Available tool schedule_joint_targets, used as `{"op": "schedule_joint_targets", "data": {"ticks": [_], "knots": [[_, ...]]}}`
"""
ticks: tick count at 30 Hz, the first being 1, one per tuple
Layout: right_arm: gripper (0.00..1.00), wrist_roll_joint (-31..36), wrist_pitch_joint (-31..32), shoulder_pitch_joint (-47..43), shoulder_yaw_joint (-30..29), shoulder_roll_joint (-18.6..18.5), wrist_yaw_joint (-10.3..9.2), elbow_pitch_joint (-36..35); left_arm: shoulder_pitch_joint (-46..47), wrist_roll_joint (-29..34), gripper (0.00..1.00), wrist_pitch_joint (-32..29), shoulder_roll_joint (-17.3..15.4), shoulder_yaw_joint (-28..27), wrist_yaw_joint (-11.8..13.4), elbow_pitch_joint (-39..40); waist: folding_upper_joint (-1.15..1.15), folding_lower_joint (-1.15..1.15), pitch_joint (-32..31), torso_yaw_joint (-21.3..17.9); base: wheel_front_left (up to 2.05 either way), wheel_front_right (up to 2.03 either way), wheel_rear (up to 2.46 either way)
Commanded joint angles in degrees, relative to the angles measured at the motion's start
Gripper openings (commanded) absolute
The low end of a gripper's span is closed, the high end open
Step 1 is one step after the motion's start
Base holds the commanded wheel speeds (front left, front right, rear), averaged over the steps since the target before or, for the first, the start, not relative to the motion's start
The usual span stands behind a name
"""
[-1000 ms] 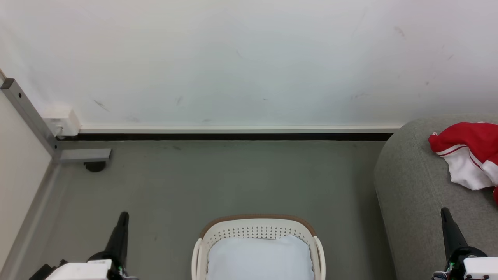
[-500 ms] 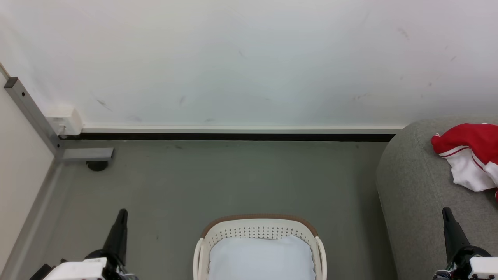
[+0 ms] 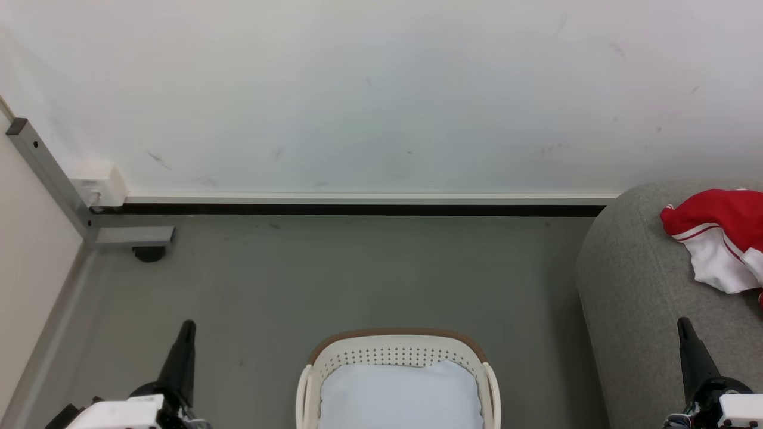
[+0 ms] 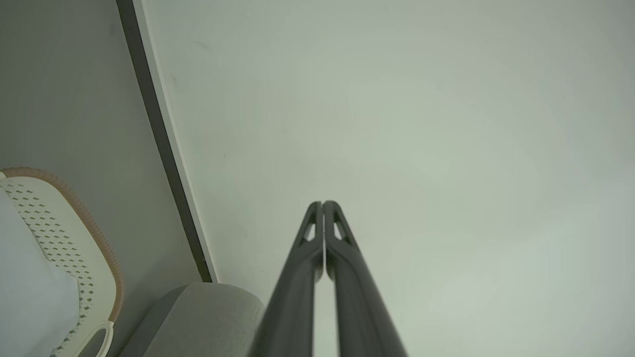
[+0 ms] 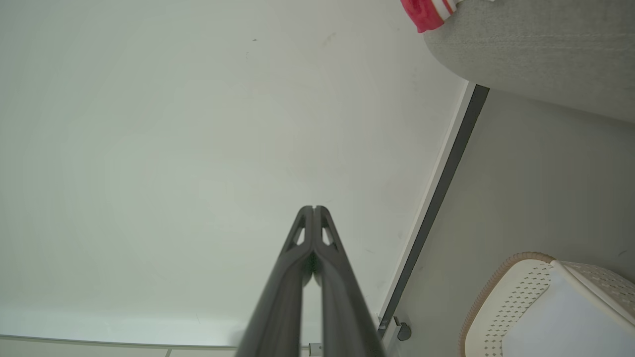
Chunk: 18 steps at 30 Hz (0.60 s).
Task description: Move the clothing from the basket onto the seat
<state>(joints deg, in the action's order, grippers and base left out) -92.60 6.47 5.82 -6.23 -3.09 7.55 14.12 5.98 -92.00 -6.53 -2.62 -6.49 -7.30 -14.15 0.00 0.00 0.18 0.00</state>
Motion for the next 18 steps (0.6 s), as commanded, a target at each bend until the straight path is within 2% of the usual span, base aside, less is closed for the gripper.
{"op": "schedule_joint_targets", "data": {"ticks": [1, 18], "knots": [[0.00, 0.0, 0.0, 0.7, -0.3, 0.0, -0.12, -0.2, 0.5, -0.8, 0.00, -0.2, -0.5, -0.2, -0.3, 0.2, 0.00, 0.00, 0.0, 0.0, 0.00, 0.00, 0.00], [0.00, 0.1, 0.1, 0.7, -0.3, 0.1, -0.12, -0.2, 0.5, -0.8, 0.00, -0.2, -0.5, -0.2, -0.3, 0.2, 0.00, 0.00, 0.0, 0.0, 0.00, 0.00, 0.00]]}}
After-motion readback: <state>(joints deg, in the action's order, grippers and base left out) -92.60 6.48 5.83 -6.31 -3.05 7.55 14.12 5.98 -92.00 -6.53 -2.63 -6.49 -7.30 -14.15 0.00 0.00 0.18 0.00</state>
